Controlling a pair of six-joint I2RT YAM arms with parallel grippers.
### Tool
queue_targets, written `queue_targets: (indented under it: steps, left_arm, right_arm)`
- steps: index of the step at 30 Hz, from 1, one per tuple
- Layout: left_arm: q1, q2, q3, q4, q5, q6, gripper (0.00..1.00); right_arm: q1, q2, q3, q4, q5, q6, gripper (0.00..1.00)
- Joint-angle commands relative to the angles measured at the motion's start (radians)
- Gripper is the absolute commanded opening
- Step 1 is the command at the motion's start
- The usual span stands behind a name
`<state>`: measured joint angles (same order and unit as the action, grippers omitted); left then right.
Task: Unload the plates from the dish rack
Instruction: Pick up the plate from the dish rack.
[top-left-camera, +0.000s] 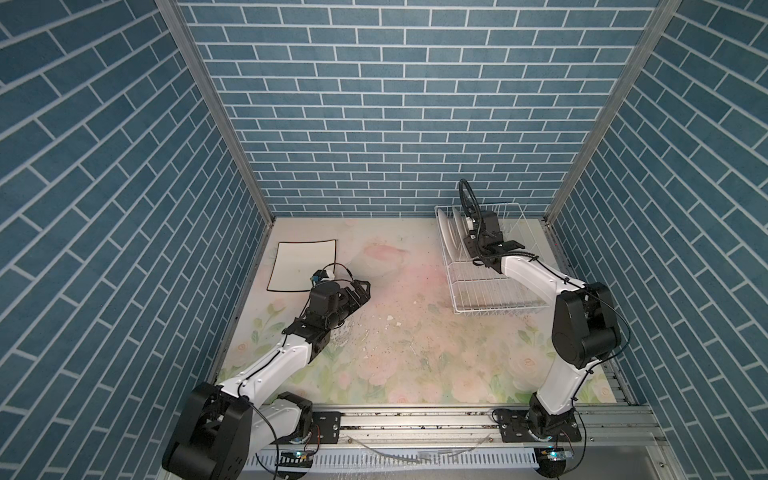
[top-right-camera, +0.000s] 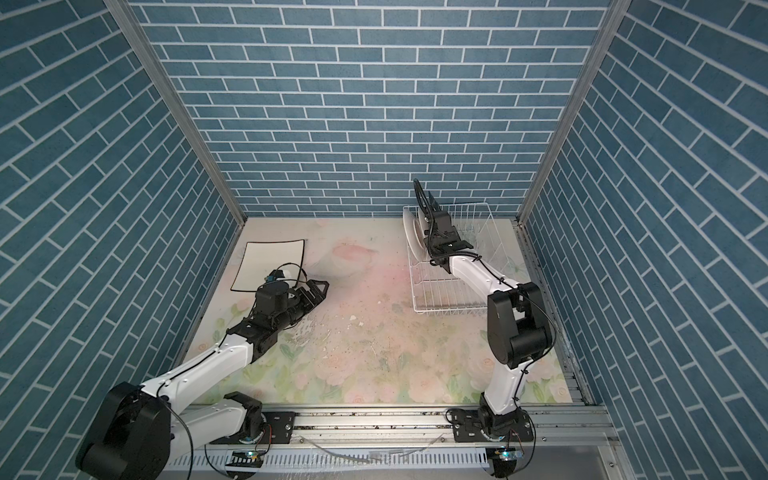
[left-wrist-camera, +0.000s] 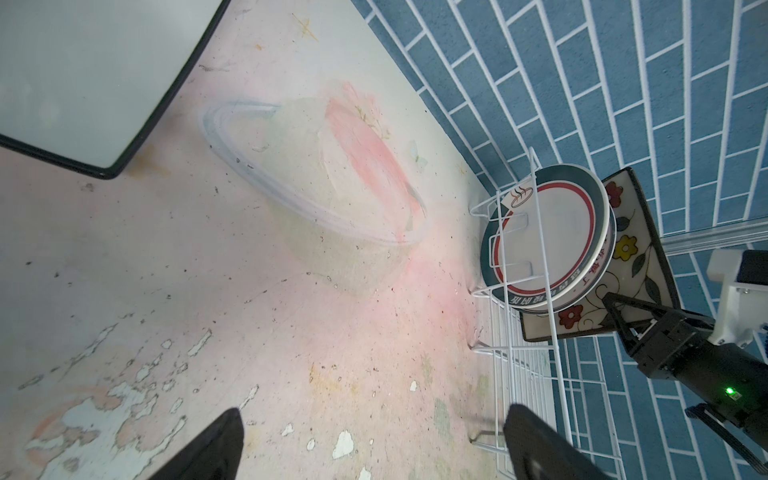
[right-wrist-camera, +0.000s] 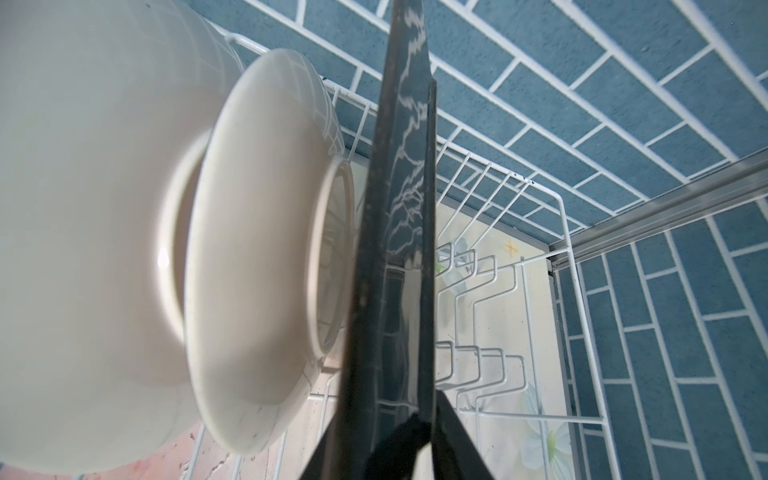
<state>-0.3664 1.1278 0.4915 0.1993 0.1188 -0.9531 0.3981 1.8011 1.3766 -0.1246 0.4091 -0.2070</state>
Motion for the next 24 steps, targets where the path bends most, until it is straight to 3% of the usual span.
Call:
queue_targets:
  steps: [1,21,24]
  left_arm:
    - [-0.011,0.004,0.028,-0.003,-0.016,0.010,1.00]
    - [-0.056,0.049,0.050,0.018,-0.031,0.005,1.00]
    - [-0.060,0.055,0.052,0.019,-0.031,0.004,1.00]
  right_arm:
    - [-0.002,-0.020,-0.026,0.042,0.032,-0.025,0.28]
    - [0.005,-0.050,-0.077,0.161,0.074,0.029,0.00]
    - [0.018,-0.062,-0.093,0.182,0.094,0.037,0.00]
